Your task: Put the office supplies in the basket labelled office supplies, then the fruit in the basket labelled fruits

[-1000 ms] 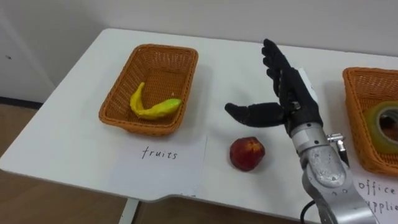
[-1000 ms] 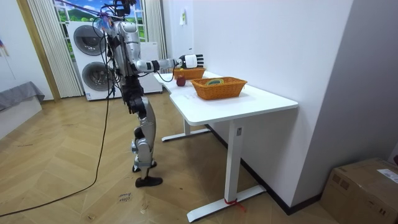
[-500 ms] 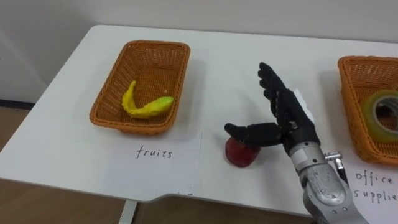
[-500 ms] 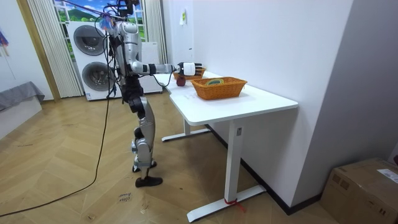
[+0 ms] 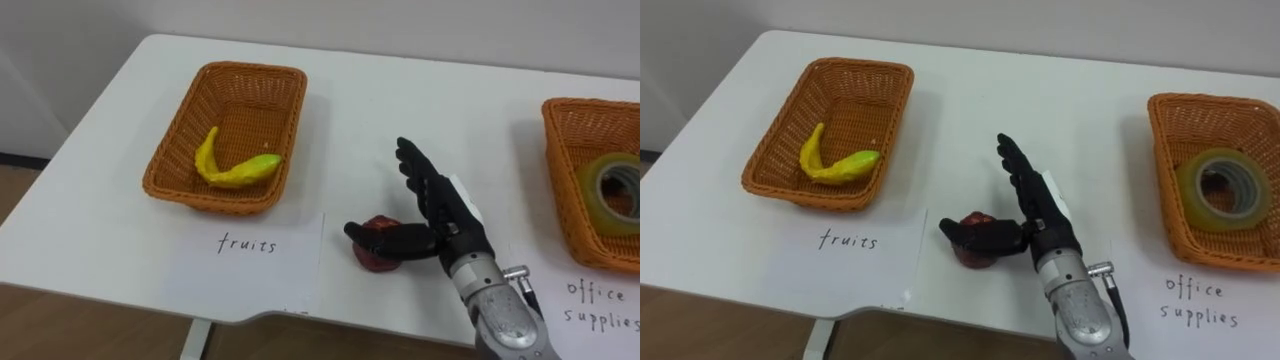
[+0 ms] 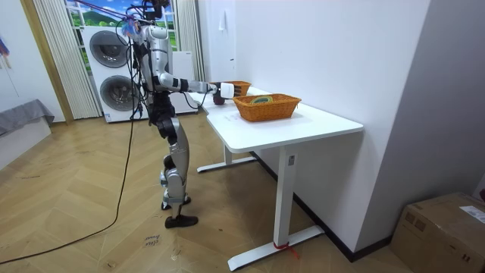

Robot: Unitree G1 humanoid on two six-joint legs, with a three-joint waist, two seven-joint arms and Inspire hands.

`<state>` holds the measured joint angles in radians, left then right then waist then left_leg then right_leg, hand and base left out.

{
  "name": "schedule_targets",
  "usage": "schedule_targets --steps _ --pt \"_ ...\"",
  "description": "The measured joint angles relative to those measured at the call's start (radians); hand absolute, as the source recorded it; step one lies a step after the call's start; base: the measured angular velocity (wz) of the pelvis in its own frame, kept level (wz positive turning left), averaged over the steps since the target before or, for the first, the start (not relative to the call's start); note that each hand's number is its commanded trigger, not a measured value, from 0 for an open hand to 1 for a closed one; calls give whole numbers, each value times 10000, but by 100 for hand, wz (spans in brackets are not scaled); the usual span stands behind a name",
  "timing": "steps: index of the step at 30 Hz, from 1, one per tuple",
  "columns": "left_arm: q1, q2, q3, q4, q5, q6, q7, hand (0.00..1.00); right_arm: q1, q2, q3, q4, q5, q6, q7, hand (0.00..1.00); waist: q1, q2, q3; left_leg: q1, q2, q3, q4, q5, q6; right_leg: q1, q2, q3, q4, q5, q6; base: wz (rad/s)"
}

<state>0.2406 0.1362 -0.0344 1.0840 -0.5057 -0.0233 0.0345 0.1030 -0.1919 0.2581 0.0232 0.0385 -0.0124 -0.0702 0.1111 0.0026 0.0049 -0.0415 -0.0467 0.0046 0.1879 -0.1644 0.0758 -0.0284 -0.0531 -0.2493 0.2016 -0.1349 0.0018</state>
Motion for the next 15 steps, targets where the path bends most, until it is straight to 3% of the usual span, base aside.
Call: schedule_targets --steps 15 --pt "-94 -6 -103 356 -140 -272 -71 0 1 84 -24 -347 -281 -391 -11 0 -20 36 -24 -27 -8 -46 -60 1 2 26 22 17 -158 -1 25 1"
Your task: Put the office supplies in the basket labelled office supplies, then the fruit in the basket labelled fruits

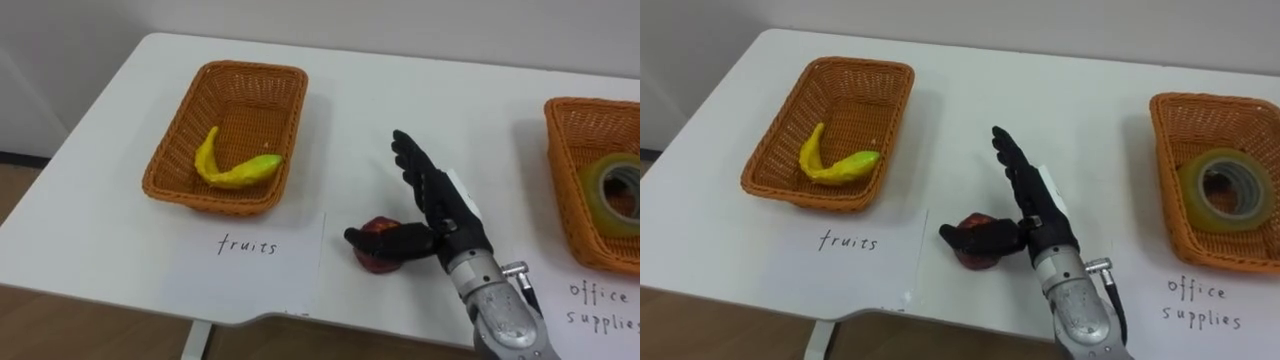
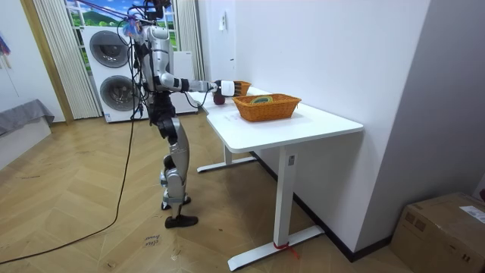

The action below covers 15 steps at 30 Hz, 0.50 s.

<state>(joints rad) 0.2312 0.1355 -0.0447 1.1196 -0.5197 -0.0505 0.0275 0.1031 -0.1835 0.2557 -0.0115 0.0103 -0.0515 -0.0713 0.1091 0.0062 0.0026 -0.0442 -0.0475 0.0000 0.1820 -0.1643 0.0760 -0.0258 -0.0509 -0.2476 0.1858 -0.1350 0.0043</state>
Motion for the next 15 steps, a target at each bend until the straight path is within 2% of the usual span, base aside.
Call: schedule_targets --steps 10,15 --pt "8 -18 0 10 -29 4 10 0 383 1 86 21 -601 -50 -273 0 43 -20 -22 50 -2 -57 -24 -1 -1 66 -4 -42 -2 3 1 1" --pt "8 -18 1 4 -235 4 46 0 640 -44 230 244 -1273 -48 -368 0 32 -32 -4 48 -1 -58 -1 -1 -2 76 -2 -30 4 4 0 0"
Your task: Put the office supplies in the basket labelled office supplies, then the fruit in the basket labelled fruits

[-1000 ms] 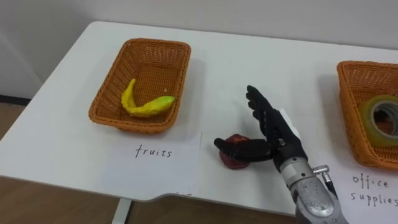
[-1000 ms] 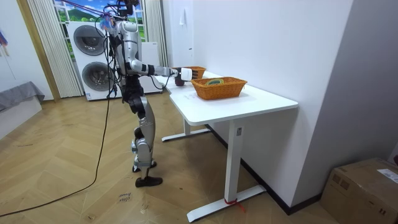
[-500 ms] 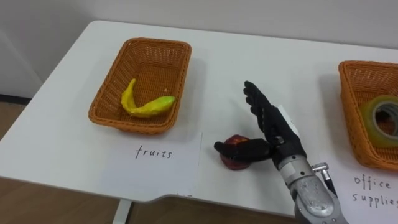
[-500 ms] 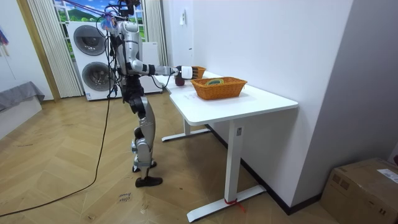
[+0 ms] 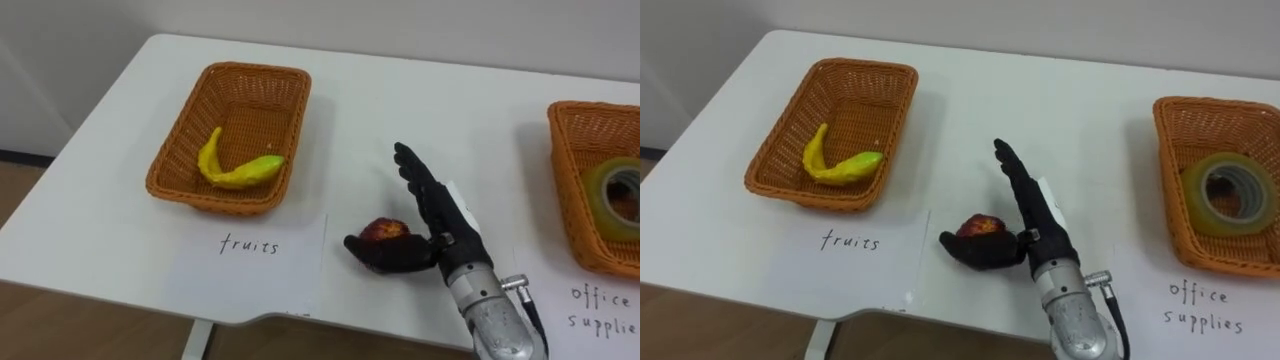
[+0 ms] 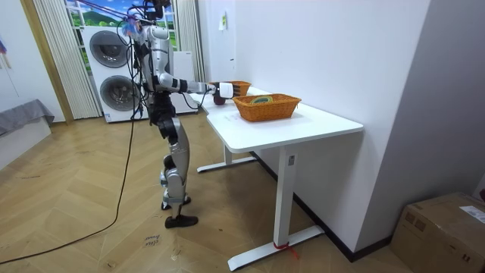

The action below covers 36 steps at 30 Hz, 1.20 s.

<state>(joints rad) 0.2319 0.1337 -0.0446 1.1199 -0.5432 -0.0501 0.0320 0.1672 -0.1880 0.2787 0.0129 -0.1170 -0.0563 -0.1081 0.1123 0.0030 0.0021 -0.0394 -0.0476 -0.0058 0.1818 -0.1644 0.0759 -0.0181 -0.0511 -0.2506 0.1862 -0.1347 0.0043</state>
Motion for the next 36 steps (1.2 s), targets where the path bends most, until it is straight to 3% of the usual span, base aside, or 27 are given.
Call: schedule_targets --steps 12,14,19,20,21,22,23,36 --pt "-17 4 9 0 -139 3 -187 0 130 6 138 215 -1265 -33 -4 0 12 38 20 -18 -1 -3 4 -2 -1 -9 6 5 -10 0 0 0" --pt "-14 4 11 0 -140 4 -232 0 131 6 120 562 -1312 -366 -52 0 -17 42 17 -17 -1 -8 6 -2 -1 -5 6 4 -8 0 -1 0" --pt "-7 3 10 0 -139 15 -256 0 109 7 100 901 -1498 -659 -86 1 -43 65 -7 -18 -2 -30 12 -5 -6 1 8 0 -7 1 -1 0" --pt "-9 4 10 0 -139 16 -263 0 103 7 100 996 -1551 -773 -117 9 -46 63 -10 -18 -2 -34 16 -5 -6 4 7 -5 -7 1 -1 0" --pt "-9 5 10 0 -139 16 -267 0 100 6 99 1031 -1581 -810 -127 64 -46 64 -11 -18 -2 -35 17 -5 -6 5 7 -6 -7 1 -1 0" --pt "-8 5 10 0 -139 16 -279 0 94 7 98 1093 -1614 -873 -148 90 -46 65 -12 -18 -3 -36 20 -5 -6 7 7 -8 -7 1 -1 0" --pt "-5 8 9 -1 -138 16 -296 0 88 6 100 1185 -1656 -972 -217 100 -46 57 -17 -18 -4 -38 25 -5 -6 10 6 -10 -8 1 -1 0" --pt "-3 68 7 -3 -138 15 -429 0 -366 8 -317 1669 -2023 -1050 -1022 100 -40 -13 -62 -19 -18 -66 22 -7 -5 97 26 -11 -191 0 10 0"
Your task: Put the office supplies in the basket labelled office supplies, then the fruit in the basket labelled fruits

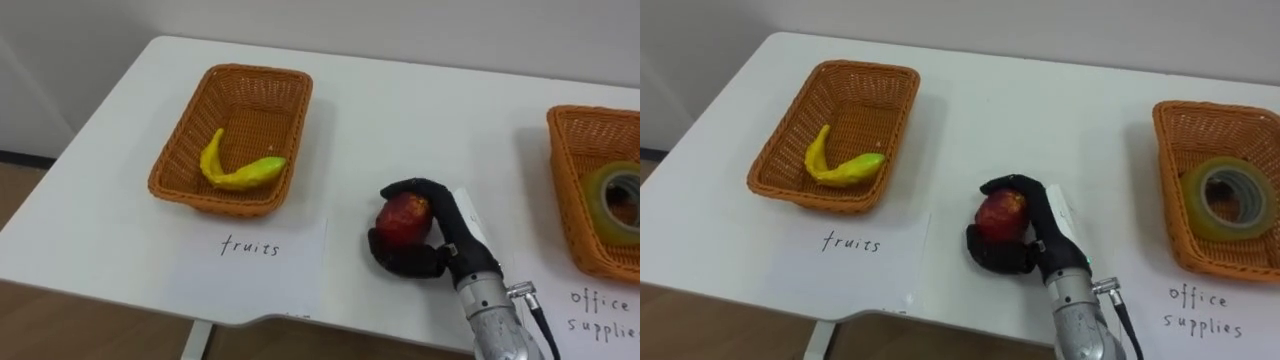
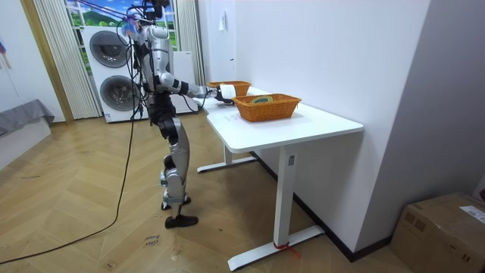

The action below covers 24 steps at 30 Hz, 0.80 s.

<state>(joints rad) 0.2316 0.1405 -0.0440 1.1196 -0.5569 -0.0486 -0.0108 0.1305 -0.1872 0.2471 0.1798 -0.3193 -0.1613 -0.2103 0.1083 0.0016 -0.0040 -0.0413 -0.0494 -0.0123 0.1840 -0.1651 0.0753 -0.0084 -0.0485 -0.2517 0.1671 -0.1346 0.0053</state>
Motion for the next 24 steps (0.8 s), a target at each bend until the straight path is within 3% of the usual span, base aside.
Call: schedule_targets --steps 18,24 --pt "6 -4 4 -20 11 -23 84 0 75 -9 38 27 235 -43 71 100 19 -29 8 27 1 -39 -31 -7 -1 35 2 -19 4 -1 4 0" --pt "-35 -67 279 -1 374 -22 96 0 54 -18 -89 -241 566 191 414 100 68 0 20 180 5 -35 -100 -9 -7 135 5 18 25 -2 6 -1"
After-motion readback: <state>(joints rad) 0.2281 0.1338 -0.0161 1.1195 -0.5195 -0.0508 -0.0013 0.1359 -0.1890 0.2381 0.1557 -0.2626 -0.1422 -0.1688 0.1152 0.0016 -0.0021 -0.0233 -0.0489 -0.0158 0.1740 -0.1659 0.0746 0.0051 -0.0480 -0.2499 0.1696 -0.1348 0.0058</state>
